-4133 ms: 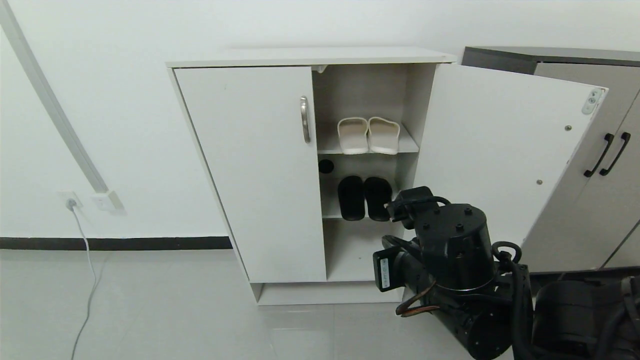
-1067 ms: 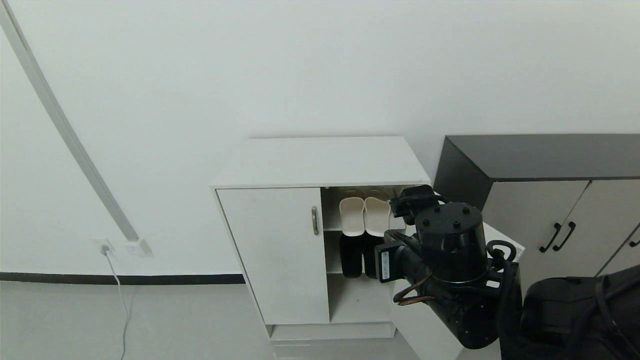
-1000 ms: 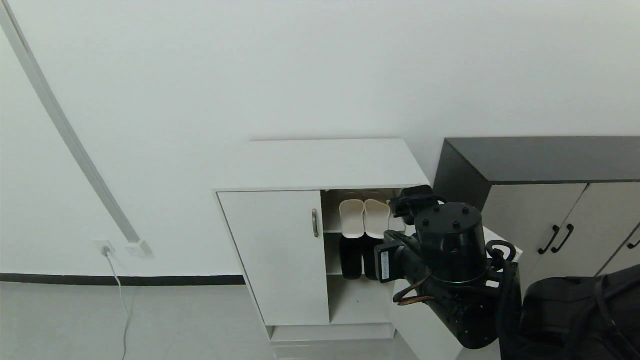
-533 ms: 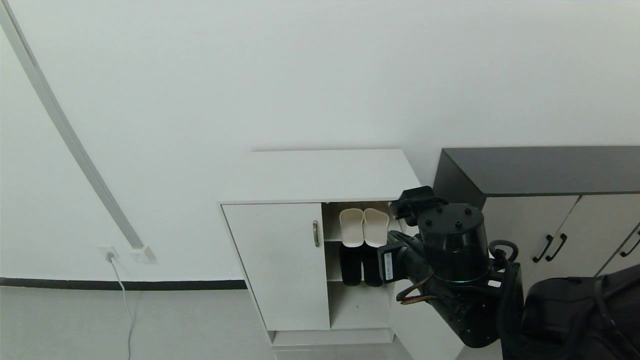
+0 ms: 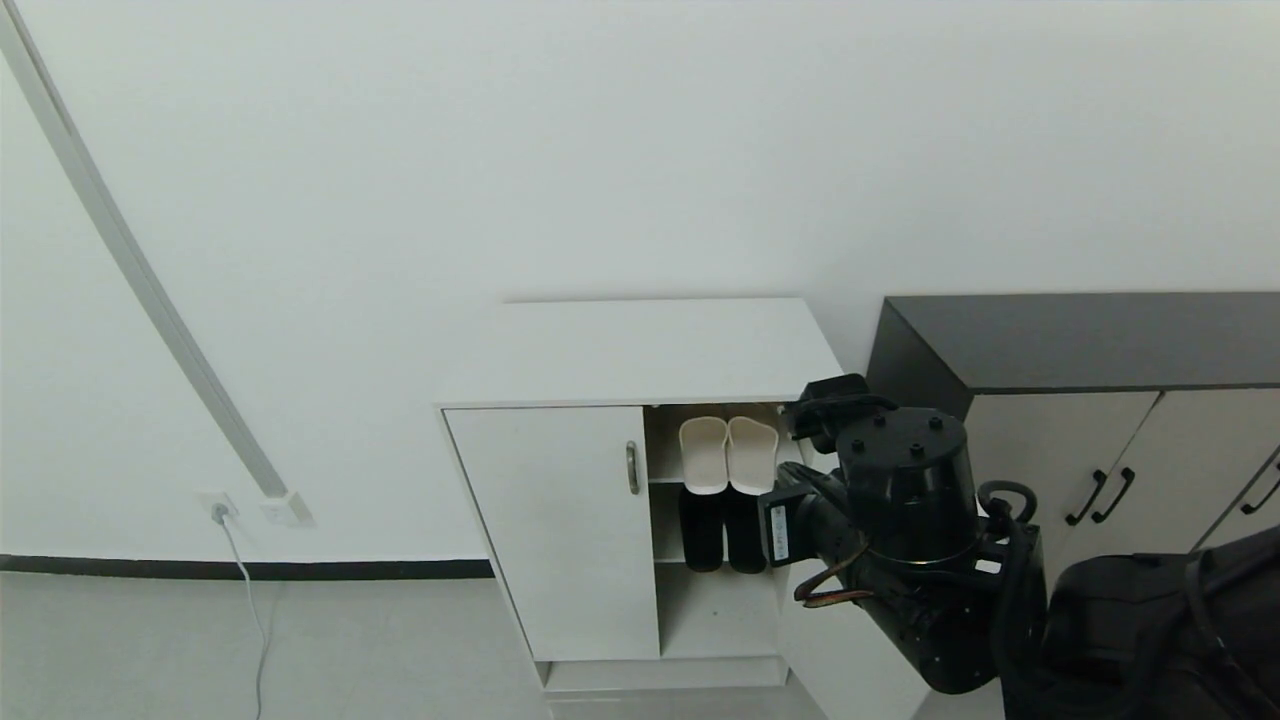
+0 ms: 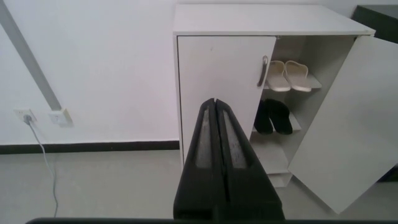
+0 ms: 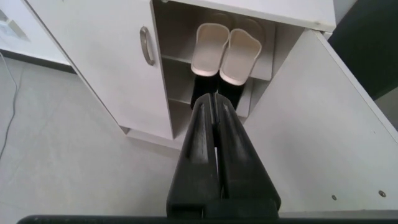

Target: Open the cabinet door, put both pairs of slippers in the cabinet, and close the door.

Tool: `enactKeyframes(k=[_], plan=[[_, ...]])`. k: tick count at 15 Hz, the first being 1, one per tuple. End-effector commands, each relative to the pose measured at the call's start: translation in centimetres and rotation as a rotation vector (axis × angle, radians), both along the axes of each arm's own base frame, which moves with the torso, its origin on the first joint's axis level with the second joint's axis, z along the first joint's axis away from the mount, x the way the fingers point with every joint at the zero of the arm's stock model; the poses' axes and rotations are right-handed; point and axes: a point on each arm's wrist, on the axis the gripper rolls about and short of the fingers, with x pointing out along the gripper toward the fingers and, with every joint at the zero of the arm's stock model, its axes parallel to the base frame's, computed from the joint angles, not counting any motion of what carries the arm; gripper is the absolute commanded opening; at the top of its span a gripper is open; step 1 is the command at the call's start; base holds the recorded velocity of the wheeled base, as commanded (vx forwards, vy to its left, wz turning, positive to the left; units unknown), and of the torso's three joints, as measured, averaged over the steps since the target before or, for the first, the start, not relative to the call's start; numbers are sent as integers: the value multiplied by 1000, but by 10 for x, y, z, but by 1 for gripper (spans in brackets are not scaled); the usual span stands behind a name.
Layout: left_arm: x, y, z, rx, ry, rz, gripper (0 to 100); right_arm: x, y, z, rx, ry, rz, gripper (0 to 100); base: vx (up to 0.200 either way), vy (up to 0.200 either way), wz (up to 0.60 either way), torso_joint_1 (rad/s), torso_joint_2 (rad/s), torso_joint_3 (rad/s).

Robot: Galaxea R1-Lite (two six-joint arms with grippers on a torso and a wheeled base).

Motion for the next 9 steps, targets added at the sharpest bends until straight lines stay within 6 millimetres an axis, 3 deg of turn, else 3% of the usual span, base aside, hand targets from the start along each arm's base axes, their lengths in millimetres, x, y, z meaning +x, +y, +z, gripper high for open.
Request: enactKeyframes(k=[1, 5, 9], plan=[[0, 0, 0, 0, 1, 0, 0, 3, -2, 0, 0, 0, -9, 0, 0, 0, -600, 2, 2, -2], [0, 0, 0, 1, 1, 0, 0, 8, -6, 0, 3, 0, -26, 0, 0, 0, -600, 5, -1, 0], [0, 0, 0, 0, 1, 0, 0, 15, -8, -2, 7, -19, -39, 0, 0, 0, 0, 0, 0, 0]])
